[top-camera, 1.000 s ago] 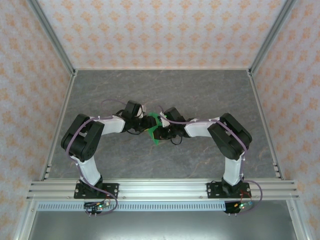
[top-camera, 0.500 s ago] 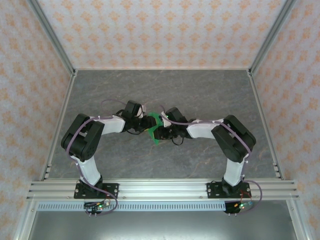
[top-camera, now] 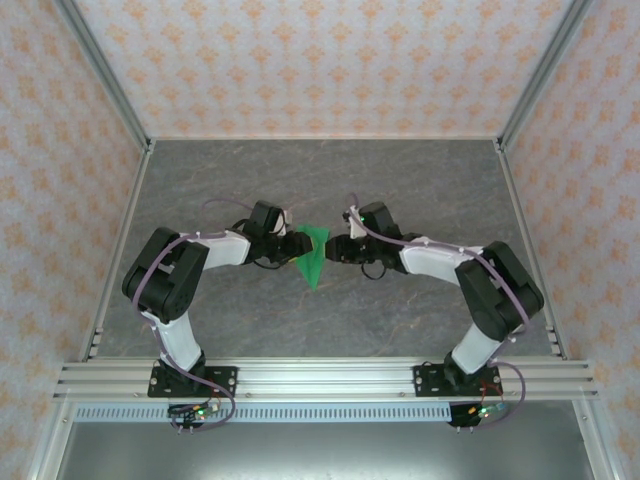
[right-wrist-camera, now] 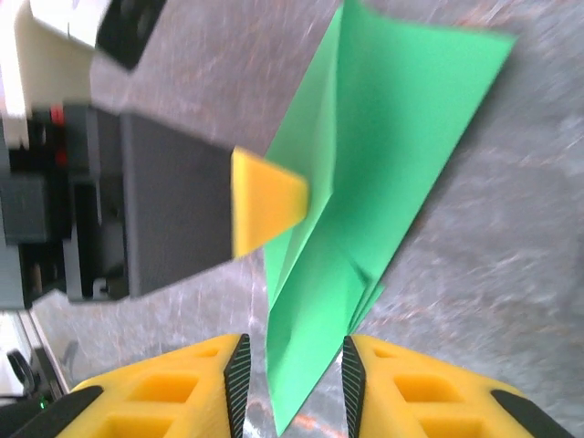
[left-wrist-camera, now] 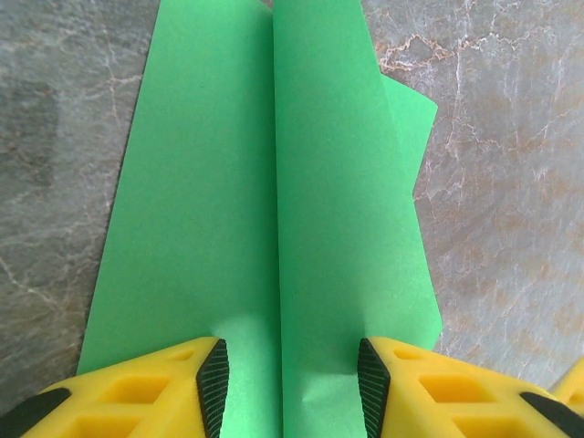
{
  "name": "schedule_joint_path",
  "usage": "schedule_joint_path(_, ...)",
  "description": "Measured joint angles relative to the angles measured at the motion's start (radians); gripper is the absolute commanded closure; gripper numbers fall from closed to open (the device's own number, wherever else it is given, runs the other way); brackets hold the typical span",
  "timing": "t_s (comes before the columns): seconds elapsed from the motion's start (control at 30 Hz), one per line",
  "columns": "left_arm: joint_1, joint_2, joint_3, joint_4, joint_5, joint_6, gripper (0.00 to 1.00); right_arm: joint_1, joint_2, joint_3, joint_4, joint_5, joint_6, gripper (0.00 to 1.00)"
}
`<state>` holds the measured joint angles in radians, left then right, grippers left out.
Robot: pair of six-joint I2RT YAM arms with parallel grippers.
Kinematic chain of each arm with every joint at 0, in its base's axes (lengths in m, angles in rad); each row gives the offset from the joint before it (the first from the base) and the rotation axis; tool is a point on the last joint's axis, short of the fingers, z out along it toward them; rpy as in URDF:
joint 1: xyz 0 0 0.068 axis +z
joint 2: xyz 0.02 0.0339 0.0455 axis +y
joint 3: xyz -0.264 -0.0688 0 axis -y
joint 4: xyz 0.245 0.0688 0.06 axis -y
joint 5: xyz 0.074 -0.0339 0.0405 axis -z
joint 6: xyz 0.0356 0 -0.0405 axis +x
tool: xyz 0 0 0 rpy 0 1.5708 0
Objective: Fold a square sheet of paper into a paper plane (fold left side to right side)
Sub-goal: Fourth fold the wing at the center of the table.
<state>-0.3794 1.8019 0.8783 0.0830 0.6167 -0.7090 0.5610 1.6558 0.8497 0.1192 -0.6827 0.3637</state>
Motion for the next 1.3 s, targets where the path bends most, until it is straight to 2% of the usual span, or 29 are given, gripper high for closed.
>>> schedule_joint_path(0.4, 0.000, 0.000, 0.000, 0.000, 0.000, 0.000, 0.54, -0.015, 0.152, 0.086, 0.063, -0.032, 0.086, 0.64)
schedule_joint_path(0.9, 0.000, 0.000, 0.000, 0.000, 0.000, 0.000, 0.55, -0.011, 0.235, 0.146, 0.091, -0.063, 0.127, 0.68)
schedule_joint_path(1.03, 0.000, 0.000, 0.000, 0.000, 0.000, 0.000, 0.55, -0.005, 0.254, 0.150, 0.091, -0.071, 0.135, 0.74)
schedule_joint_path(1.2, 0.000, 0.000, 0.000, 0.000, 0.000, 0.000, 0.55, 0.000, 0.257, 0.158, 0.092, -0.082, 0.143, 0.91)
schedule_joint_path(1.3, 0.000, 0.000, 0.000, 0.000, 0.000, -0.001, 0.55, 0.002, 0.257, 0.162, 0.090, -0.084, 0.138, 0.95)
